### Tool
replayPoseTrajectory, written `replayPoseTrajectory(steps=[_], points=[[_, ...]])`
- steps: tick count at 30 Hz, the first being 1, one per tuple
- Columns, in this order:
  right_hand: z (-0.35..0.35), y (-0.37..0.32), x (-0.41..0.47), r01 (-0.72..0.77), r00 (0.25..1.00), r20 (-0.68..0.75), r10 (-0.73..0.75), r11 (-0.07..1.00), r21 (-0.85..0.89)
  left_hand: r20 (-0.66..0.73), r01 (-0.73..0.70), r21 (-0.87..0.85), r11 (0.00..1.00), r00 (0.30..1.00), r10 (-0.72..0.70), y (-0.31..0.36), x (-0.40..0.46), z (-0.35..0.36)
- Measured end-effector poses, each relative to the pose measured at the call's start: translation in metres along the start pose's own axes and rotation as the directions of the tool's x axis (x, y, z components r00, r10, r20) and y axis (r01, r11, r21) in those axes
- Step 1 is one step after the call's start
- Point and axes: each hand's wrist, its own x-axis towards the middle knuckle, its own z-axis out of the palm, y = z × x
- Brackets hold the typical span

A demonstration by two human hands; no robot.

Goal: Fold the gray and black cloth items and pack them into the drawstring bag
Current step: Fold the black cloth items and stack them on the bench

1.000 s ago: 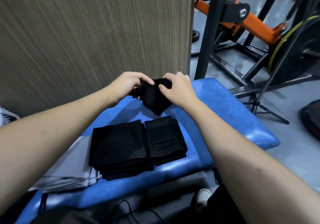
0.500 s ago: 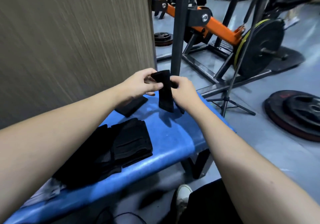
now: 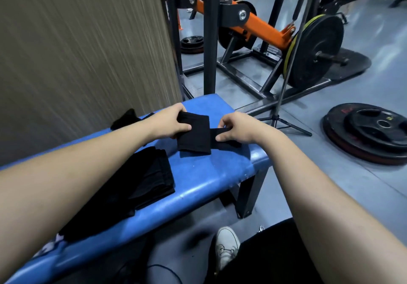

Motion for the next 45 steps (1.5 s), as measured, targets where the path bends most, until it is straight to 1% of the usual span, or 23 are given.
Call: replayPoseTrajectory(steps=[3,6,8,11,13,15,17,20,22,24,26,27,29,31,32,35,37,40,42,45], points=[[0.001,0.005,0.000,-0.046,0.999,-0.019,0.046,0.999,0.007,0.037,0.011,0.131,0.991,0.999,-0.016,-0.003,-0.007,0.003],[0.003,0.004,0.000,-0.078,0.995,-0.056,0.084,0.992,0.099,0.064,0.012,0.183,0.983,0.998,-0.024,-0.004,-0.010,0.006],[0.004,0.001,0.001,-0.083,0.991,-0.081,0.104,0.970,0.231,0.058,-0.003,0.132,0.991,0.998,-0.005,-0.004,-0.011,0.008],[0.006,-0.010,0.001,-0.033,0.986,-0.138,0.097,0.915,0.402,0.082,0.017,0.055,0.998,0.996,-0.022,-0.003,-0.010,0.010],[0.011,-0.019,0.002,0.009,0.982,-0.168,0.084,0.872,0.490,0.097,0.037,0.054,0.998,0.994,-0.043,-0.004,-0.009,0.011],[0.017,-0.028,0.003,0.040,0.983,-0.172,0.063,0.840,0.542,0.106,0.053,0.026,0.998,0.993,-0.055,-0.005,-0.007,0.013],[0.024,-0.035,0.004,0.055,0.992,-0.126,0.019,0.829,0.557,0.102,0.057,-0.036,0.998,0.993,-0.053,-0.003,-0.007,0.015],[0.033,-0.041,0.005,0.044,0.997,0.031,-0.073,0.837,0.546,0.080,0.082,-0.150,0.985,0.994,-0.071,0.001,-0.009,0.015],[0.034,-0.042,0.005,0.042,0.991,0.082,-0.102,0.842,0.538,0.119,0.113,-0.219,0.969,0.989,-0.089,0.000,-0.010,0.013],[0.031,-0.040,0.004,0.040,0.993,0.068,-0.096,0.822,0.567,0.130,0.116,-0.176,0.977,0.987,-0.094,-0.004,-0.009,0.012],[0.027,-0.038,0.003,0.033,0.997,0.037,-0.071,0.785,0.618,0.095,0.111,-0.080,0.991,0.990,-0.103,-0.009,-0.009,0.014],[0.026,-0.037,0.003,0.036,0.999,0.009,-0.053,0.781,0.624,0.083,0.115,-0.068,0.991,0.991,-0.109,-0.010,-0.008,0.015],[0.024,-0.033,0.004,0.055,0.995,-0.097,0.001,0.822,0.567,0.085,0.115,-0.133,0.984,0.991,-0.104,-0.010,-0.010,0.014],[0.021,-0.031,0.005,0.059,0.980,-0.192,0.048,0.857,0.512,0.088,0.104,-0.263,0.959,0.993,-0.083,-0.008,-0.013,0.006],[0.021,-0.030,0.004,0.052,0.980,-0.188,0.058,0.844,0.534,0.086,0.099,-0.318,0.943,0.994,-0.075,-0.006,-0.016,0.000],[0.024,-0.039,-0.001,0.035,0.998,-0.065,0.012,0.743,0.668,0.069,0.100,-0.418,0.903,0.995,-0.078,-0.002,-0.030,-0.023],[0.028,-0.053,-0.004,0.047,0.999,-0.025,-0.043,0.684,0.728,0.055,0.104,-0.435,0.895,0.994,-0.089,-0.005,-0.044,-0.037],[0.034,-0.077,-0.008,0.050,0.995,0.014,-0.102,0.597,0.801,0.077,0.132,-0.431,0.893,0.991,-0.110,-0.016,-0.067,-0.050],[0.038,-0.092,-0.013,0.024,0.990,0.066,-0.129,0.596,0.803,0.091,0.137,-0.403,0.905,0.990,-0.110,-0.024,-0.082,-0.056],[0.048,-0.110,-0.024,-0.012,0.981,0.137,-0.137,0.663,0.749,0.084,0.115,-0.333,0.936,0.992,-0.092,-0.032,-0.102,-0.062]])
